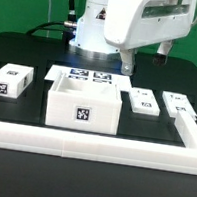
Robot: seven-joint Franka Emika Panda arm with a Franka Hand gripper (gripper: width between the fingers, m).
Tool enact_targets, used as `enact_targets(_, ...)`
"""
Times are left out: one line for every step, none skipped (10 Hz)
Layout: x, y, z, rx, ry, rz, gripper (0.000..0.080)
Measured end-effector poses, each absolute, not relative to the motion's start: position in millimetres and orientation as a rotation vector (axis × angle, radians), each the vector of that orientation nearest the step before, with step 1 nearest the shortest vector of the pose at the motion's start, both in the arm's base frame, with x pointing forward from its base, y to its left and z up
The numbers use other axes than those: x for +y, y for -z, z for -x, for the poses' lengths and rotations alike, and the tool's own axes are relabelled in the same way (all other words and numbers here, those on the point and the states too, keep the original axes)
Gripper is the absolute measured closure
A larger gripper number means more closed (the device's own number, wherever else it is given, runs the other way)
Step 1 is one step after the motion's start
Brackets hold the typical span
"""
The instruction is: Assemble cabinet
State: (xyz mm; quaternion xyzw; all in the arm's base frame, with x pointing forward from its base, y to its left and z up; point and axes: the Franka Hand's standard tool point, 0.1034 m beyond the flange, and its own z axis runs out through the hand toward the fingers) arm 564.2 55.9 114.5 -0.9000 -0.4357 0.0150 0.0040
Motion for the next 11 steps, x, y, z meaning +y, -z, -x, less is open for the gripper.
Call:
enact_targets(55.9,-114.5,-564.2,-1.365,-0.047,2.82,0.0001)
enact_targets(55.9,-114.5,-564.2,-1.365,-0.047,2.82,0.0001)
enact_targets(55.9,-114.4,-564.2,-1.365,-0.047,2.82,0.0001)
enact_targets(55.9,-114.3,-564.2,-1.365,-0.047,2.82,0.0001)
enact_targets(55.9,-114.3,-564.2,-1.365,-0.047,2.82,0.0001)
enact_targets(55.9,-114.2,-564.1,-1.365,-0.048,2.82,0.0001)
enact_targets(55.9,-114.1,-564.1,-1.365,-0.048,2.82,0.0001)
enact_targets(55.9,-114.1,-564.1,-1.365,-0.048,2.82,0.0001)
enact_targets(55.9,-114.0,-564.1,-1.365,-0.048,2.82,0.0001)
enact_targets(55.9,-113.9,-564.0,-1.365,-0.048,2.82,0.0001)
enact_targets(55.9,-113.8,-564.0,-1.365,-0.049,2.82,0.0001)
